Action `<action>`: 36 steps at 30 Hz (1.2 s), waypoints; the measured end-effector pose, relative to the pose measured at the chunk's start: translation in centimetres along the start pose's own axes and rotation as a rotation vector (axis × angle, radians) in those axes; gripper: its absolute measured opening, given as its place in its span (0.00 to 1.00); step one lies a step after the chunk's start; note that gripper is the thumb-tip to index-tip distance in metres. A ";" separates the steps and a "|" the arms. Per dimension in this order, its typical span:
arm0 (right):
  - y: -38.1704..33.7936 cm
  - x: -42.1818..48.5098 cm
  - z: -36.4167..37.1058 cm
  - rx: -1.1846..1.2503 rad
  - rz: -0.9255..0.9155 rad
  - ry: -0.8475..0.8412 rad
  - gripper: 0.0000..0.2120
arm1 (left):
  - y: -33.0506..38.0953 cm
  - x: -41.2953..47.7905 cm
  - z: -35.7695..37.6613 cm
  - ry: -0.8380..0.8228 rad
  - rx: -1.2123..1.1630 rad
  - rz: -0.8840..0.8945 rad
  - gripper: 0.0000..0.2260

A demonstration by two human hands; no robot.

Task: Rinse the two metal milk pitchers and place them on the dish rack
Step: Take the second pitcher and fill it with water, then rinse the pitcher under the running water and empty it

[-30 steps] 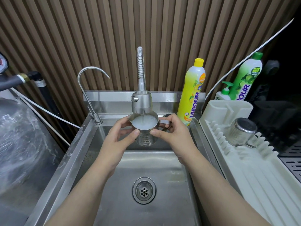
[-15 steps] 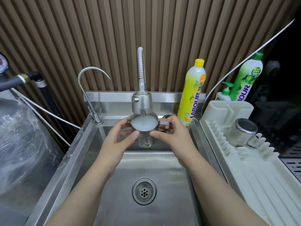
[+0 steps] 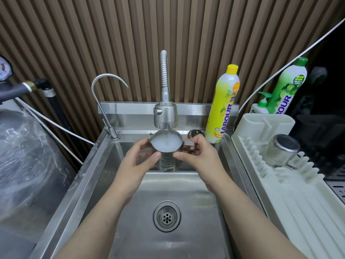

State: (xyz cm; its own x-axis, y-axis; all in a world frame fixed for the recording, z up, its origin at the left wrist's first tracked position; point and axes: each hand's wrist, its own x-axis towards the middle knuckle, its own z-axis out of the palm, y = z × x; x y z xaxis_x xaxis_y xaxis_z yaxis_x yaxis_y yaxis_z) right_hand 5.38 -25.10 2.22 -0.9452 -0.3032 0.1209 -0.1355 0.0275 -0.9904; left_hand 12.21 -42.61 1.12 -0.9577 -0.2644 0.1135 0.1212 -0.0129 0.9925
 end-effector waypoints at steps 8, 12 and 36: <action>8.3 -2.8 1.0 0.124 0.285 -0.077 0.17 | -6.8 -3.0 -0.6 -0.070 0.058 -0.301 0.15; 12.7 -4.9 1.1 0.115 0.578 -0.081 0.19 | -10.7 -4.7 -0.6 -0.072 0.130 -0.528 0.09; 12.1 -2.5 1.4 -0.097 0.828 -0.152 0.19 | -11.4 -2.8 0.4 -0.044 -0.082 -0.889 0.13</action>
State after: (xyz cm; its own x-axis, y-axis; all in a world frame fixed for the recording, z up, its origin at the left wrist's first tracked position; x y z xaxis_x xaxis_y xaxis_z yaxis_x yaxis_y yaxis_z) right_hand 6.48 -25.31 -10.11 -0.7010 -0.2739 -0.6585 0.5517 0.3769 -0.7440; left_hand 13.42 -41.32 -10.51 -0.7152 -0.0868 -0.6935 -0.6545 -0.2650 0.7081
